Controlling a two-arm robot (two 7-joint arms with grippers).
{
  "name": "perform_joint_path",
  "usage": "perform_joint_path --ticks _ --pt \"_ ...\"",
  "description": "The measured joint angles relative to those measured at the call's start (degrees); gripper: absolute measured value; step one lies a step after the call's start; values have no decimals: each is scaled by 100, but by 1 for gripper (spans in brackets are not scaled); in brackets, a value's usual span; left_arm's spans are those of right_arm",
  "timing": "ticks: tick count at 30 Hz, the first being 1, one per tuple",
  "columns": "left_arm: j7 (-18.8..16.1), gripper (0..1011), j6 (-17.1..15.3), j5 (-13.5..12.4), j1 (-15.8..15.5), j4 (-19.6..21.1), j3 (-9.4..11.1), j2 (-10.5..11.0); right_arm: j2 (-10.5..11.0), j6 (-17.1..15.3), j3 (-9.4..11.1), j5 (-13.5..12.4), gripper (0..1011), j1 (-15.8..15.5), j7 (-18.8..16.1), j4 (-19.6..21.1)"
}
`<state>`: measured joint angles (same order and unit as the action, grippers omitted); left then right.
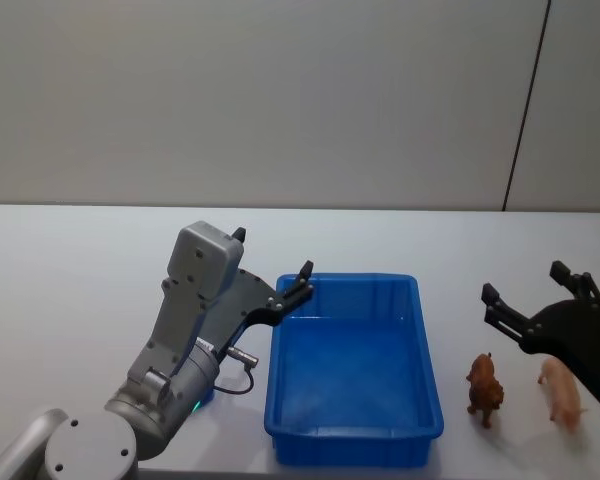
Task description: Pick up the two dolls from the table and place them into the box.
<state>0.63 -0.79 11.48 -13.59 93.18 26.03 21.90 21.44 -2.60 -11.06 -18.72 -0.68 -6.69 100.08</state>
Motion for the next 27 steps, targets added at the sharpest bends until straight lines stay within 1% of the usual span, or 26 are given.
perform_joint_path --ticks 7,8,12,15,21,27 --pt "0 1003 0 0 0 0 0 0 173 -128 128 -120 1001 -8 -202 -76" --pt "0 1003 0 0 0 0 0 0 224 -161 162 -137 1001 -15 -246 -97" --pt "0 1003 0 0 0 0 0 0 364 -258 254 -161 1001 -46 -368 -156" --pt "0 1003 0 0 0 0 0 0 431 -304 295 -160 1001 -64 -415 -189" --pt "0 1003 0 0 0 0 0 0 578 -451 375 -87 1001 -112 -520 -290" --pt "0 1003 0 0 0 0 0 0 671 -627 411 26 1001 -148 -575 -386"
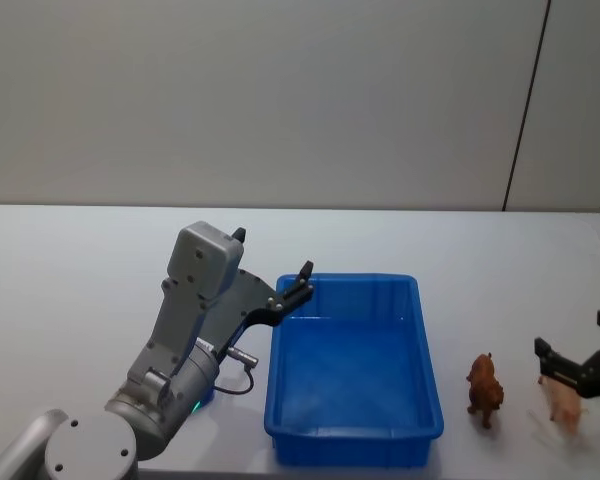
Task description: Pick up the two dolls from the table and place them into the box.
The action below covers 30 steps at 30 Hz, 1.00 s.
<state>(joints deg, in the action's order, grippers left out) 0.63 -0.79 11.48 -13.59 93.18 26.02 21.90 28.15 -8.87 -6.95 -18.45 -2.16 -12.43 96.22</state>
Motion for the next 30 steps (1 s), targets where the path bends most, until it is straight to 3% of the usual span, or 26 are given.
perform_joint_path --ticks 17,30 --pt "0 1003 0 0 0 0 0 0 72 -543 -32 264 1001 -79 -138 -143" --pt "0 1003 0 0 0 0 0 0 -29 -982 -144 400 976 -47 -171 -230"
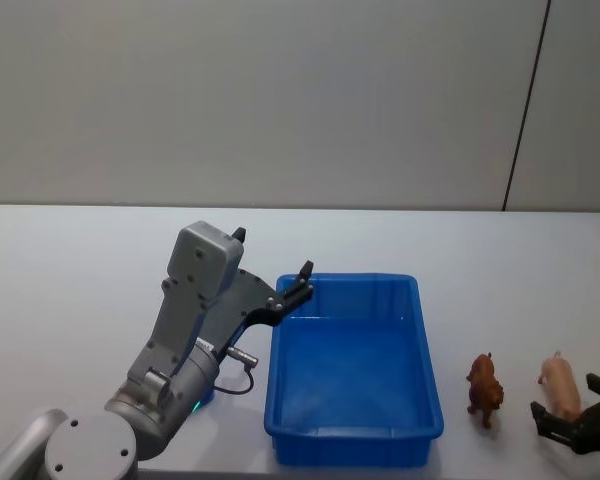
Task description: Pick up the two dolls from the table and place them into the box.
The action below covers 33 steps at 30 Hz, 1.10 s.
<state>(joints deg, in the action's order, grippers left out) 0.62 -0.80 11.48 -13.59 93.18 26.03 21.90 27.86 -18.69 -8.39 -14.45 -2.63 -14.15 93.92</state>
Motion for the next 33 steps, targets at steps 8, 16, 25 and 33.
perform_joint_path --ticks 8,16,25,33 --pt "0 1003 0 0 0 0 0 0 -103 -237 -48 -11 782 88 56 -93" --pt "0 1003 0 0 0 0 0 0 -201 -467 -61 -149 545 200 135 -194" --pt "0 1003 0 0 0 0 0 0 -287 -568 -16 -436 366 285 287 -236" --pt "0 1003 0 0 0 0 0 0 -330 -370 51 -707 366 292 421 -115"
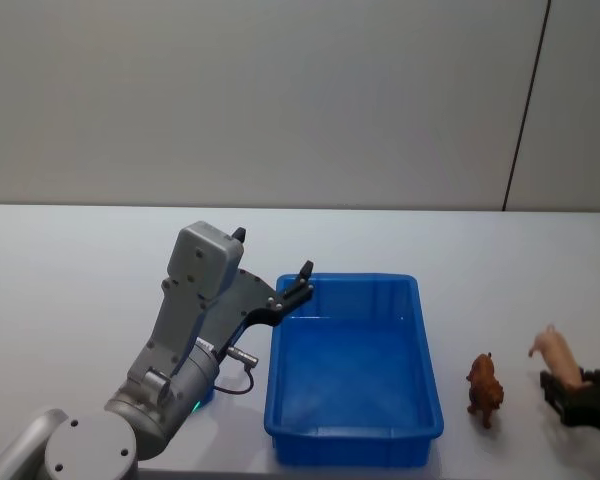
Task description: Pick up the two dolls from the table and place them into the box.
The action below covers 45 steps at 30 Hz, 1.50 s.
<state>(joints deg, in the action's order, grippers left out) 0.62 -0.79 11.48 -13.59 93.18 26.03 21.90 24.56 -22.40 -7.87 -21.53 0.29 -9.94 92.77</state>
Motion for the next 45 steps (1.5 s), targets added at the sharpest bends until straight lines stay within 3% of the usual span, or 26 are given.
perform_joint_path --ticks 10,19,36,37,38,45 --pt "0 1003 0 0 0 0 0 0 -60 247 49 -305 366 69 5 350" --pt "0 1003 0 0 0 0 0 0 -220 56 -82 -358 367 298 -263 687" --pt "0 1003 0 0 0 0 0 0 -774 -648 -750 501 367 753 -730 826" --pt "0 1003 0 0 0 0 0 0 -865 -733 -859 655 434 804 -768 822" --pt "0 1003 0 0 0 0 0 0 -890 -751 -891 687 434 817 -772 817" --pt "0 1003 0 0 0 0 0 0 -1046 -853 -1067 932 682 888 -782 782"
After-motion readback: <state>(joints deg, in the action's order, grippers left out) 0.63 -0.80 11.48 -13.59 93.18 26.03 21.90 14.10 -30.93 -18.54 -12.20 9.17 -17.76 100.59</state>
